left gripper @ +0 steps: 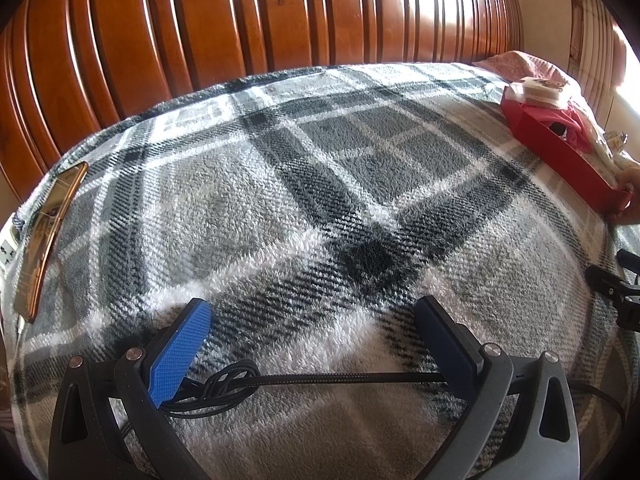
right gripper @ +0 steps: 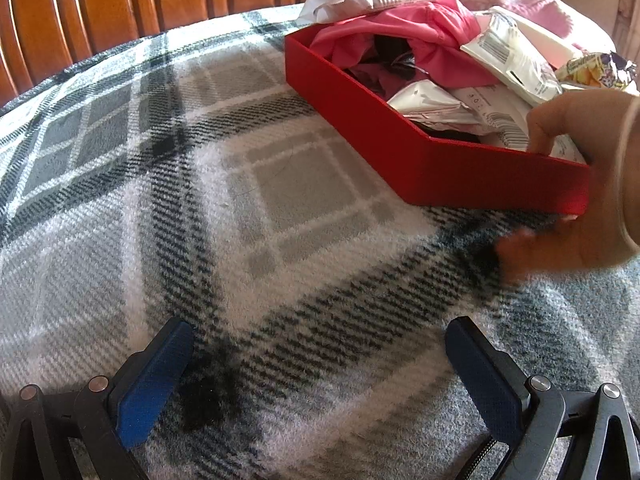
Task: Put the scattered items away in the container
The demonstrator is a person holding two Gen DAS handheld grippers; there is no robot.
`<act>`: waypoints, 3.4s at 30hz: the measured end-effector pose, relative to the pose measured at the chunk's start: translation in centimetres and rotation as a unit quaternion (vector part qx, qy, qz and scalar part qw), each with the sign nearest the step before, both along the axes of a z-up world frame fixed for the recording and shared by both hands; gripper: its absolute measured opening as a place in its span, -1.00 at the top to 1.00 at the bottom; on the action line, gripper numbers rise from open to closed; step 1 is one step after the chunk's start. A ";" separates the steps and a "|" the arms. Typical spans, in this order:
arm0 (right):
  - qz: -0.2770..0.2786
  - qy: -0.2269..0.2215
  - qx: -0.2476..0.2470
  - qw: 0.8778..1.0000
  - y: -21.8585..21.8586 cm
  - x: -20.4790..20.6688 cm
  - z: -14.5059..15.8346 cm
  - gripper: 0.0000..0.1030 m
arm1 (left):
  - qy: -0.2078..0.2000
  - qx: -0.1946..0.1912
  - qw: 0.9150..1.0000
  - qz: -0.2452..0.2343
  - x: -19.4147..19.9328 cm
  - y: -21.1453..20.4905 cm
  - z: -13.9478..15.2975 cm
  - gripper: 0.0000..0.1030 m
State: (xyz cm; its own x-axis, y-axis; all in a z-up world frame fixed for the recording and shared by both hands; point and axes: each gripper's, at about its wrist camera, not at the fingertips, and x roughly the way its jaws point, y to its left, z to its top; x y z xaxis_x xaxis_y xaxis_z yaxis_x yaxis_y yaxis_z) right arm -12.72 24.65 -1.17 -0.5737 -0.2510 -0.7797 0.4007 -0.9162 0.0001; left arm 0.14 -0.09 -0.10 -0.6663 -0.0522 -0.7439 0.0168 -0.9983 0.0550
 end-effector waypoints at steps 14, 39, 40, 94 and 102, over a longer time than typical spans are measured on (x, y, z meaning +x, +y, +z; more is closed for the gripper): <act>0.003 0.001 0.001 1.000 0.0 -0.2 -0.2 -1.00 | 0.000 0.000 1.000 0.000 -0.1 0.1 0.0 -1.00; 0.003 0.001 0.000 1.000 0.1 -0.2 -0.2 -1.00 | 0.002 -0.002 1.000 0.007 0.1 0.2 -0.2 -1.00; 0.003 0.001 0.000 1.000 0.1 -0.2 -0.2 -1.00 | 0.002 -0.003 1.000 0.007 0.1 0.1 -0.2 -1.00; 0.003 -0.001 0.001 1.000 0.0 -0.3 -0.1 -1.00 | 0.000 -0.003 0.999 0.050 -0.2 0.3 -0.4 -1.00; 0.005 -0.003 0.002 1.000 0.0 -0.3 -0.1 -1.00 | 0.000 -0.004 0.998 0.060 -0.2 0.3 -0.4 -1.00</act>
State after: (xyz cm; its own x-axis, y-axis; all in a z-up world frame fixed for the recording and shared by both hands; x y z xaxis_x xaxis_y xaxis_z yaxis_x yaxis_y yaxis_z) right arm -13.02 24.62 -1.28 -0.5667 -0.2538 -0.7839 0.4094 -0.9123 -0.0006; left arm -0.09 0.17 -0.51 -0.6551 -0.1377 -0.7429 0.1369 -0.9886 0.0625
